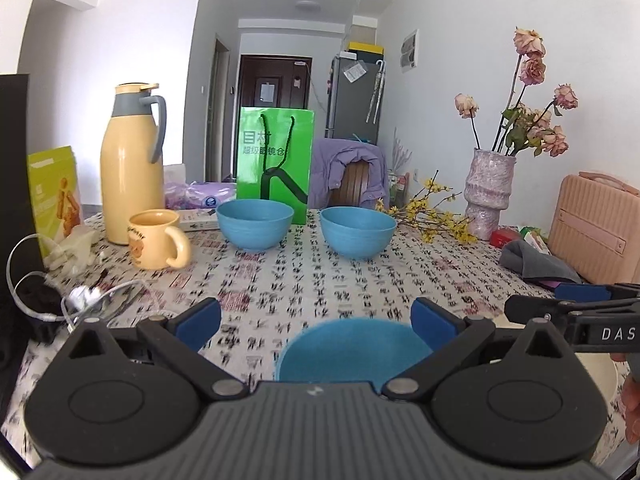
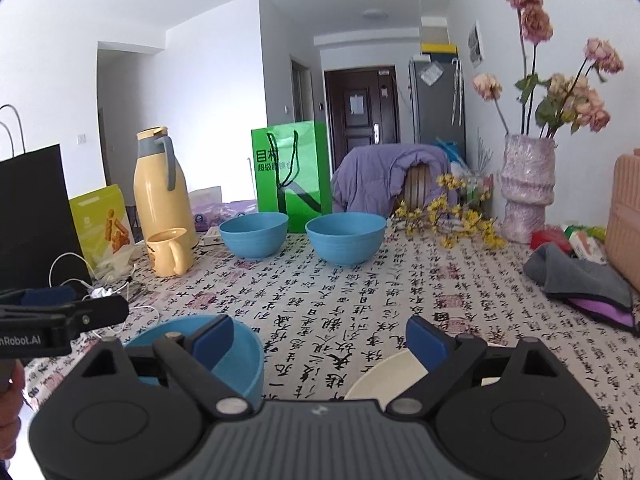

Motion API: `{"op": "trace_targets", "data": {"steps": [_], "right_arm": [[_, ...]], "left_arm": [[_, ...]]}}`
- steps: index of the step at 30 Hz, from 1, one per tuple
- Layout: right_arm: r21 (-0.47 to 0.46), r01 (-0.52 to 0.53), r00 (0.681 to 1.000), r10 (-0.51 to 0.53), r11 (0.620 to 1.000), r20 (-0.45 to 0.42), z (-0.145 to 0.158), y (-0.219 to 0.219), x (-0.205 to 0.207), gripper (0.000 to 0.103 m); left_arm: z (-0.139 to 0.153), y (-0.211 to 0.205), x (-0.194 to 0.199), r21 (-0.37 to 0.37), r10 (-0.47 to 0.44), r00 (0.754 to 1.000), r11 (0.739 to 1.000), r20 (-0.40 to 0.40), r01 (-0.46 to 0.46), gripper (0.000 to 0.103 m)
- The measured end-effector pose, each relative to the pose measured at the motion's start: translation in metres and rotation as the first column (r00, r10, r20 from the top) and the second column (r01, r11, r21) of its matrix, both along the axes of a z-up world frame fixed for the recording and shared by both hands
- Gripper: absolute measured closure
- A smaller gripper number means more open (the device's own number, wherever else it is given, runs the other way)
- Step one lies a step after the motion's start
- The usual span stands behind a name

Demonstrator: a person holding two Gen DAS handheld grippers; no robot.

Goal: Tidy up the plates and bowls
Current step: 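Move both grippers to the rim of the next blue bowl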

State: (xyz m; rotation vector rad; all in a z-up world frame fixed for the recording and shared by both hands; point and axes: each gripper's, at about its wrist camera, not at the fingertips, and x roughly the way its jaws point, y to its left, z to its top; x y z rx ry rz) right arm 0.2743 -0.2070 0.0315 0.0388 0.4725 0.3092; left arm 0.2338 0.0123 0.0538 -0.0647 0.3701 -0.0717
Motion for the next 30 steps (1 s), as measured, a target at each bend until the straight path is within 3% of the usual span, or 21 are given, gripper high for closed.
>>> {"op": "trace_targets", "data": {"steps": [12, 18, 22, 27, 30], "right_arm": [[0.09, -0.008, 0.994, 0.018, 0.996, -0.106, 0.028, -0.016, 0.085, 0.011], [0.184, -0.014, 0.98, 0.05, 0.983, -0.193, 0.044, -0.025, 0.137, 0.011], [0.183, -0.002, 0.978, 0.04, 0.983, -0.203, 0.053, -0.025, 0.172, 0.011], [0.251, 0.035, 0.961, 0.037, 0.967, -0.275, 0.046, -0.03, 0.229, 0.012], [0.253, 0.082, 0.941, 0.009, 0.964, -0.338, 0.032, -0.028, 0.267, 0.015]], "left_arm": [[0.024, 0.012, 0.084, -0.008, -0.045, 0.997, 0.999, -0.057, 0.045, 0.0], [0.034, 0.021, 0.136, -0.028, -0.088, 0.99, 0.996, -0.106, 0.086, 0.0], [0.033, 0.025, 0.175, -0.024, -0.08, 0.989, 0.997, -0.124, 0.078, 0.0], [0.03, 0.025, 0.23, -0.044, -0.111, 0.987, 0.993, -0.116, 0.107, 0.0], [0.026, 0.021, 0.267, -0.07, -0.156, 0.976, 0.987, -0.153, 0.147, 0.002]]}}
